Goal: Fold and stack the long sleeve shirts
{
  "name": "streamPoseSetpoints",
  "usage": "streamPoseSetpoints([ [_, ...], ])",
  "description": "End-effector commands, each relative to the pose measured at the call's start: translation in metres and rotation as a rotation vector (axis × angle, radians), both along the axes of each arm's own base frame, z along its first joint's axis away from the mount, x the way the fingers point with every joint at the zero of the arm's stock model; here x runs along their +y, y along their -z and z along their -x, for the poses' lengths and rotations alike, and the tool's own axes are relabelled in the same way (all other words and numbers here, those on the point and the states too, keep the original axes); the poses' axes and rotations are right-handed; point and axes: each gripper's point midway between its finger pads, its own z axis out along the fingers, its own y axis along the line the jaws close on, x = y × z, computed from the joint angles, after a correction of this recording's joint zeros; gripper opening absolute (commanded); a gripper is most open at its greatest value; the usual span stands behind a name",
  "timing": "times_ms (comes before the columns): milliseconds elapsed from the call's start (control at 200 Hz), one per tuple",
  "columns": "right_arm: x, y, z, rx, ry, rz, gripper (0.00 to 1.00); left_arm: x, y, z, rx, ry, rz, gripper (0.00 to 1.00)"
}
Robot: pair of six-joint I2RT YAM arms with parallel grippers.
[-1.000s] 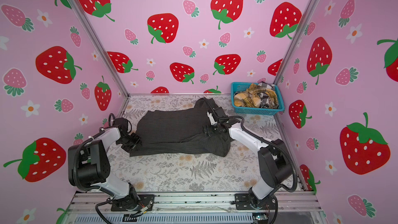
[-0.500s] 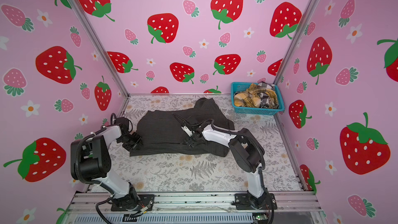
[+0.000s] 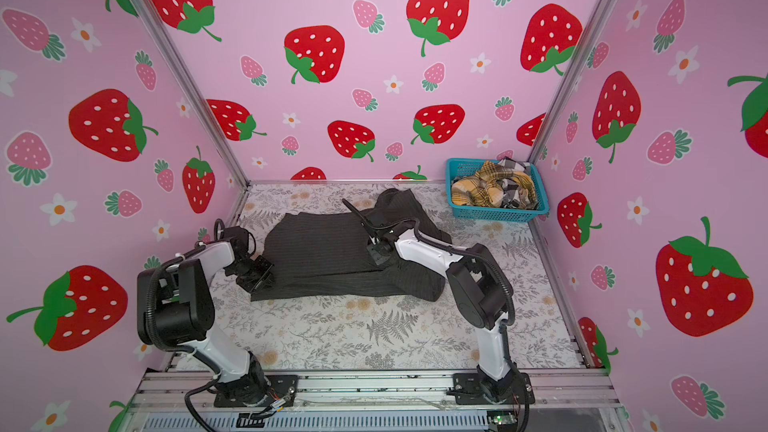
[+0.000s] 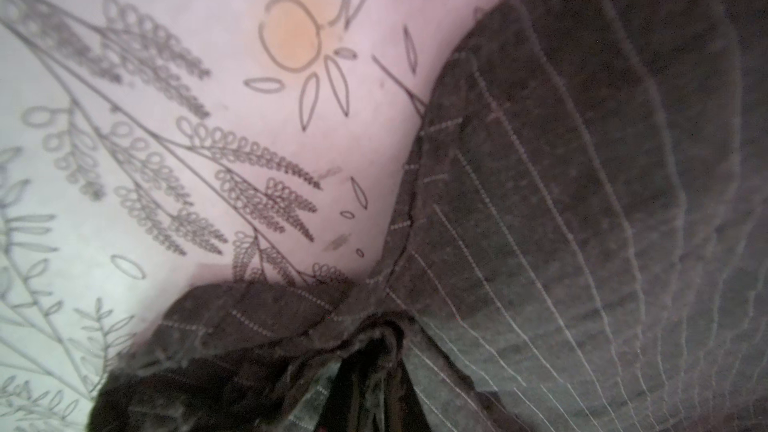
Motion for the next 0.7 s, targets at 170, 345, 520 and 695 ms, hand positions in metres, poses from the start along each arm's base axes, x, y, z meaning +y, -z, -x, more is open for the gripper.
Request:
streamPoseSetpoints([
  [170,-0.006,-0.056,-0.046,-0.185,0.08,-0.004,0.0,0.007,-0.011,0.005,0.02,-0.006,-0.051,0.14],
  [345,-0.003,-0.043,-0.078,-0.199,0.112,0.011,0.0,0.005,-0.033,-0.005,-0.04,-0.013,-0.048,0.07],
  [520,-0.002,-0.042,-0.1,-0.222,0.163,-0.01,0.0,-0.001,-0.078,-0.036,-0.183,-0.019,-0.051,0.17],
  [695,-0.009,-0.042,-0.118,-0.216,0.219,-0.047,0.29,0.008,-0.091,-0.054,-0.224,-0.059,-0.071,0.59],
])
